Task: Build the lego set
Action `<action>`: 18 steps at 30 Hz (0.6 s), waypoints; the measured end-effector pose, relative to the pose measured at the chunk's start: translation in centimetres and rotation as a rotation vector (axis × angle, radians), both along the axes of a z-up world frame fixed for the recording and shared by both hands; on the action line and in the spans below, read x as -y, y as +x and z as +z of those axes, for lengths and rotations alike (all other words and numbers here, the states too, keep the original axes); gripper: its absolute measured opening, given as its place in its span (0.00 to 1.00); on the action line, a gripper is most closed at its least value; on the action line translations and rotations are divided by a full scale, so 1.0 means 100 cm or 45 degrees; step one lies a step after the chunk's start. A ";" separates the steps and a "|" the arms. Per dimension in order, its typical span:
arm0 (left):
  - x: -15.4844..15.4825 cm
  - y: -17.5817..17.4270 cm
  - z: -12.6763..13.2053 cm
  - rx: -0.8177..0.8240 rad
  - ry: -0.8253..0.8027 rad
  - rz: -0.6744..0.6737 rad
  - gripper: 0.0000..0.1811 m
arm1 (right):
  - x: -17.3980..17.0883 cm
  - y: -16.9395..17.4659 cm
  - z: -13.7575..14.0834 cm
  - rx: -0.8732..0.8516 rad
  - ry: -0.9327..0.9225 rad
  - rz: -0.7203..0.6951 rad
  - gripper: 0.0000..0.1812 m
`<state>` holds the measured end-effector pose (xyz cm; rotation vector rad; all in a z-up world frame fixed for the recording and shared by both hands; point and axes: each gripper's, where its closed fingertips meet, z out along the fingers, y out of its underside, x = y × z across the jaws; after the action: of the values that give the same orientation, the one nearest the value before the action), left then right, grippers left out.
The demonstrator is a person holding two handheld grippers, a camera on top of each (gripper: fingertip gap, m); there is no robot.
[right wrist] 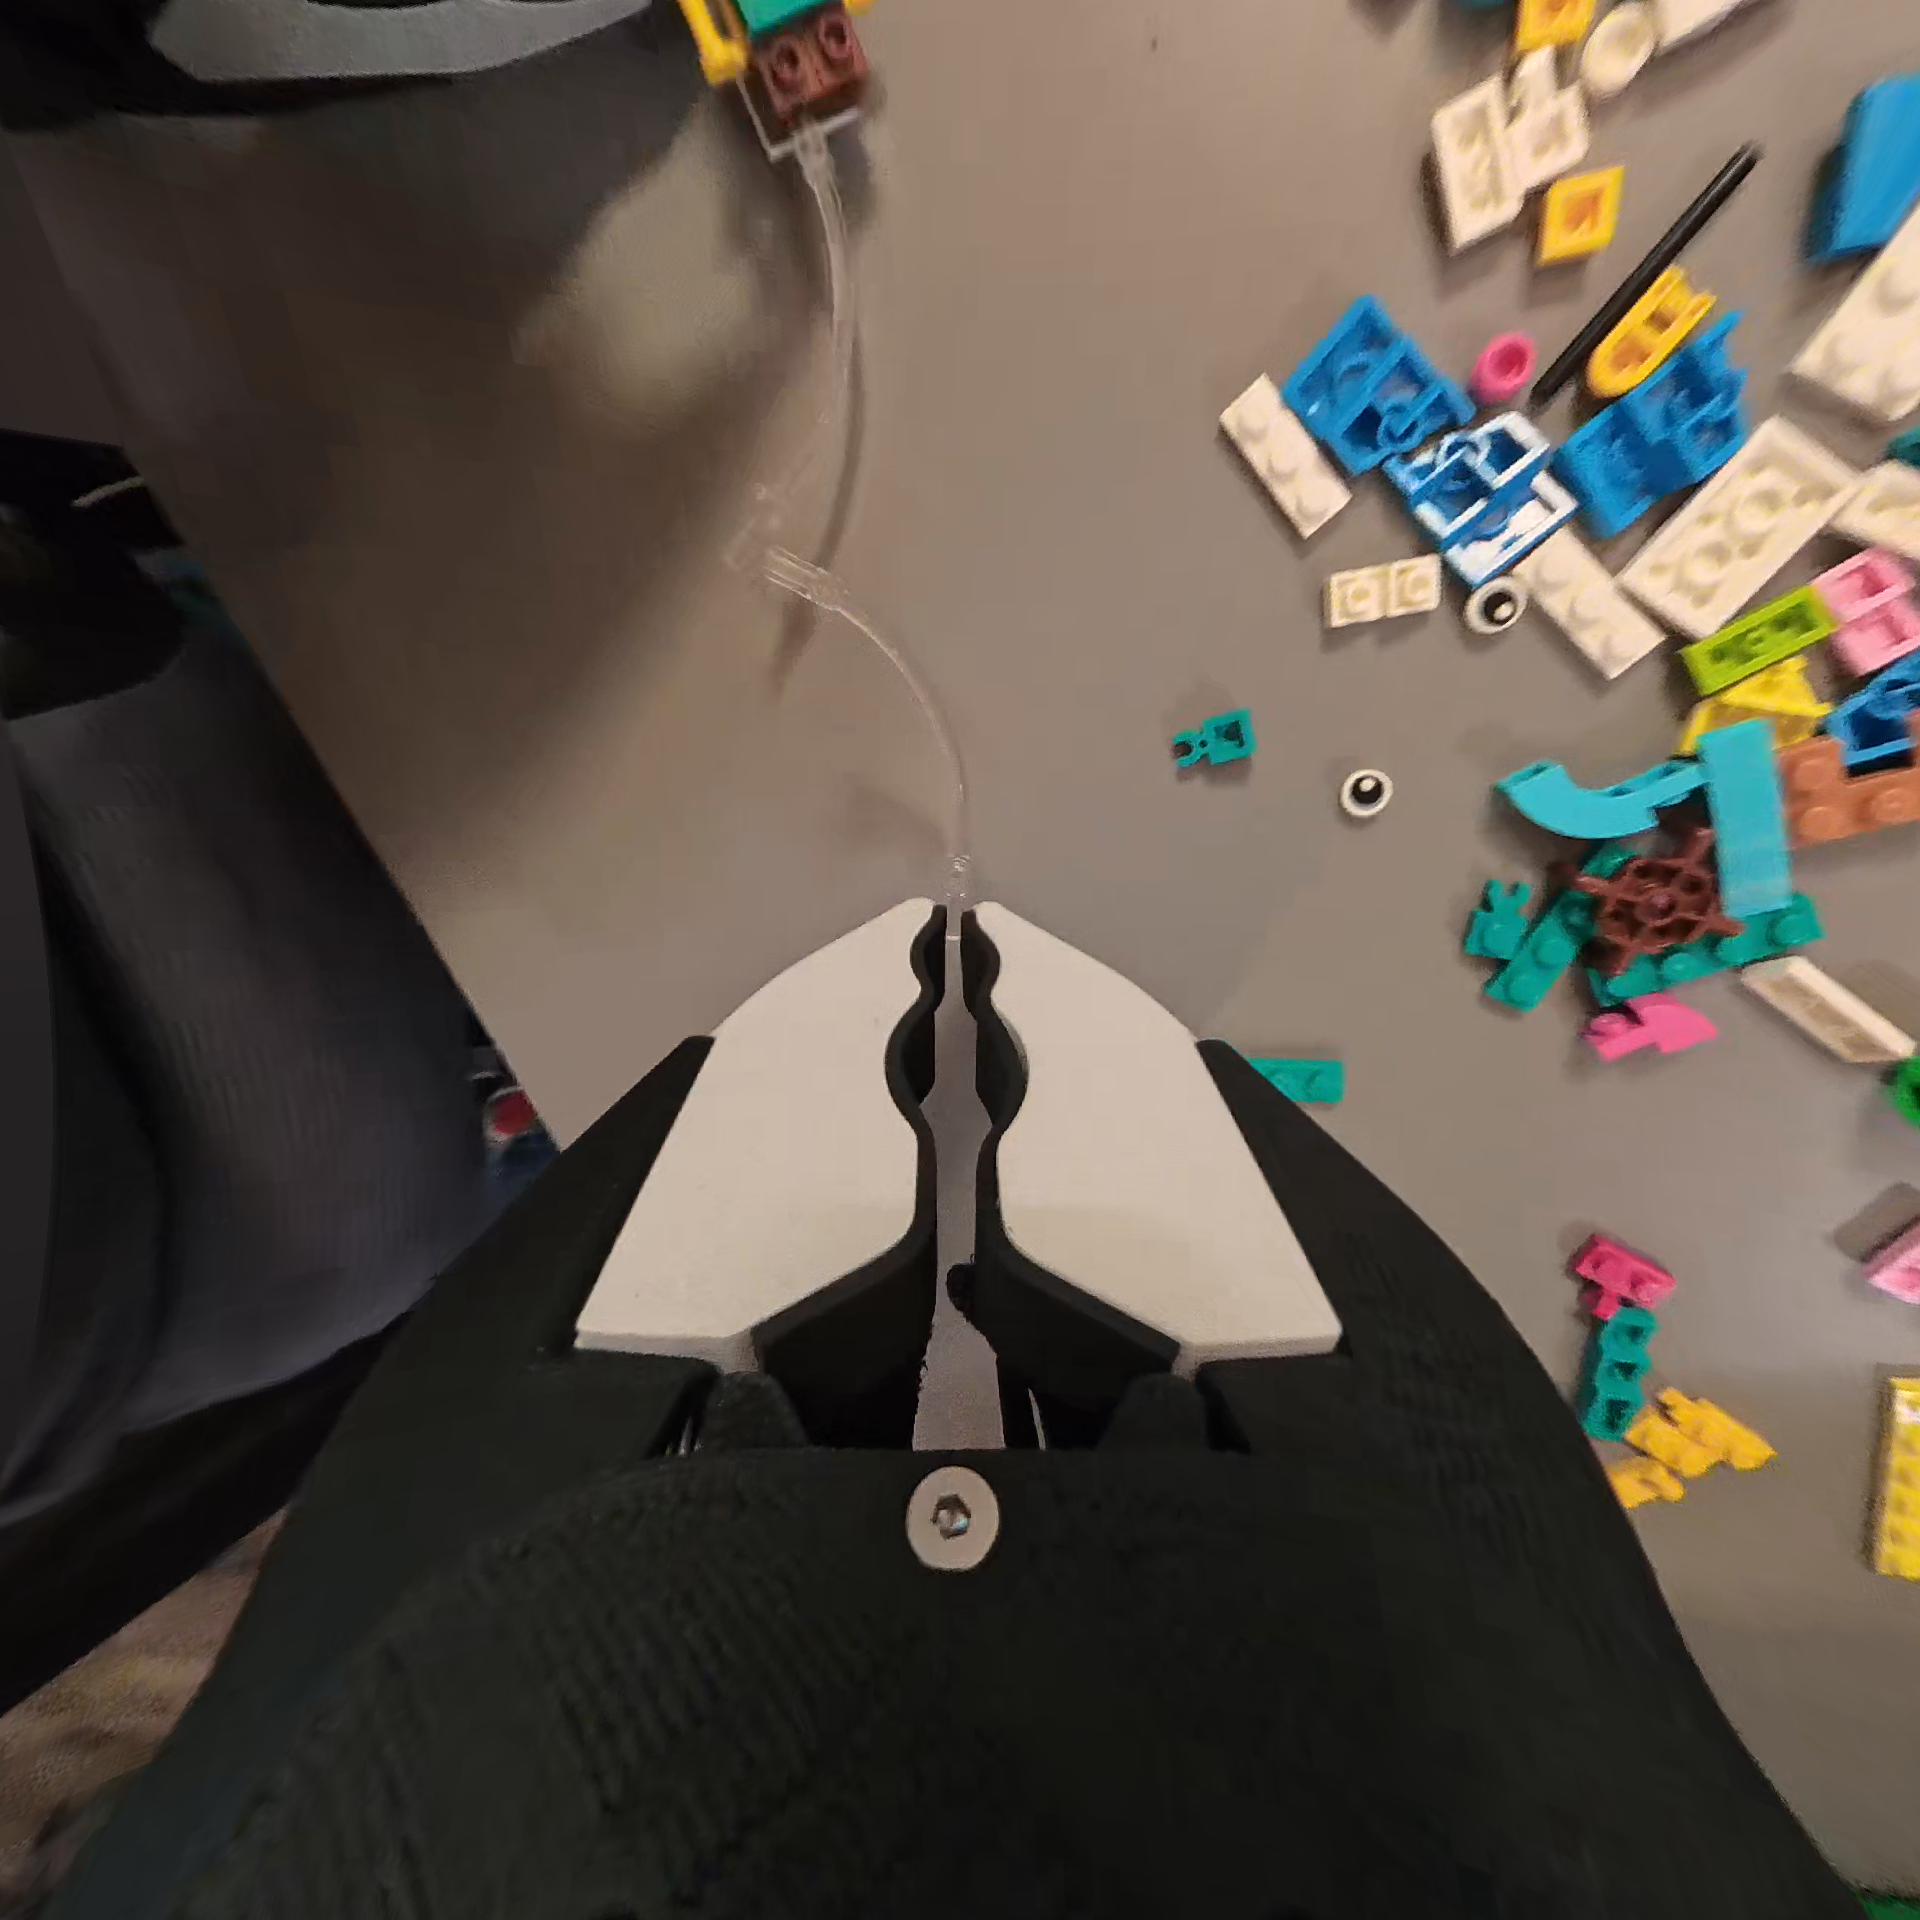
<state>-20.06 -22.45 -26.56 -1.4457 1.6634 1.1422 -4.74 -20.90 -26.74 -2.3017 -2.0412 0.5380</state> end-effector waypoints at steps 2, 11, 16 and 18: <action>0.004 -0.005 0.004 0.042 -0.105 0.098 0.34 | -0.002 -0.004 0.002 -0.064 0.070 0.014 0.01; 0.030 -0.012 0.010 0.158 -0.334 0.192 0.55 | -0.001 -0.017 0.008 -0.295 0.283 0.057 0.01; 0.036 -0.008 0.022 0.486 -0.332 0.227 0.49 | 0.009 -0.026 0.018 -0.417 0.269 0.077 0.00; 0.037 0.013 0.034 0.737 -0.338 0.124 0.44 | 0.016 -0.030 0.024 -0.450 0.230 0.086 0.00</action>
<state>-18.80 -26.13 -23.18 -1.8237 1.3690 0.4792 -7.72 -22.48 -24.37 -1.8865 -1.9140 0.6765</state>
